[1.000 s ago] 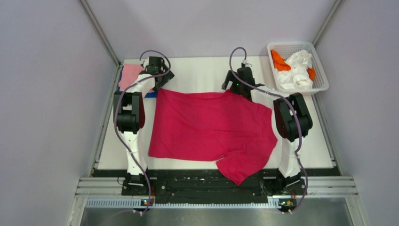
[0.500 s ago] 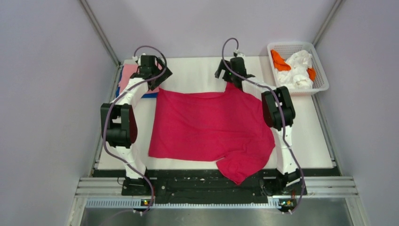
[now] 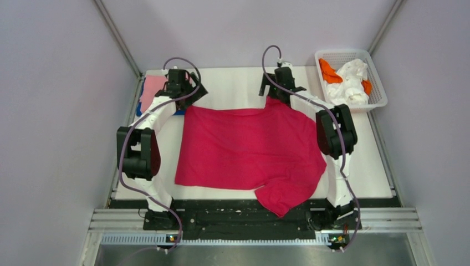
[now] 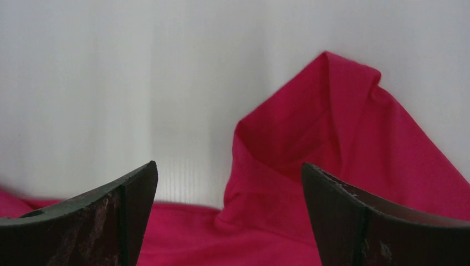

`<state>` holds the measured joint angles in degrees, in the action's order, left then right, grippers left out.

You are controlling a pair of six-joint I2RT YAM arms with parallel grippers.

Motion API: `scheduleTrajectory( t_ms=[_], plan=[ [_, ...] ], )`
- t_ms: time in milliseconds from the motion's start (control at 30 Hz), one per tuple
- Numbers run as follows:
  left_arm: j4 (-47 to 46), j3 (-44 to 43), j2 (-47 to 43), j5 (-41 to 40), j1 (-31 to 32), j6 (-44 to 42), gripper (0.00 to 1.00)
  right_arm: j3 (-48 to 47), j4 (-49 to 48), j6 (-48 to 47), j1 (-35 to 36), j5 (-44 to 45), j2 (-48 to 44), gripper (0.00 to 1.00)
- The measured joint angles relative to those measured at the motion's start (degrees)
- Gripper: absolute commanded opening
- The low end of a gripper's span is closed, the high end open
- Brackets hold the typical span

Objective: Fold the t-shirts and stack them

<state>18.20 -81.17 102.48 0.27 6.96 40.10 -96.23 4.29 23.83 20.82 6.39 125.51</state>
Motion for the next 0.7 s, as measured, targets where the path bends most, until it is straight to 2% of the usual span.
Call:
scheduleTrajectory(
  t_ms=[167, 700],
  plan=[
    [0.3, 2.4, 0.0, 1.9, 1.9, 0.0, 0.97, 7.5, -0.5, -0.5, 0.0, 1.5, -6.3, 0.99],
    [2.6, 5.5, -0.5, 1.6, 2.1, -2.8, 0.98, 8.2, -0.3, 0.3, 0.0, 2.8, -2.0, 0.99]
  ],
)
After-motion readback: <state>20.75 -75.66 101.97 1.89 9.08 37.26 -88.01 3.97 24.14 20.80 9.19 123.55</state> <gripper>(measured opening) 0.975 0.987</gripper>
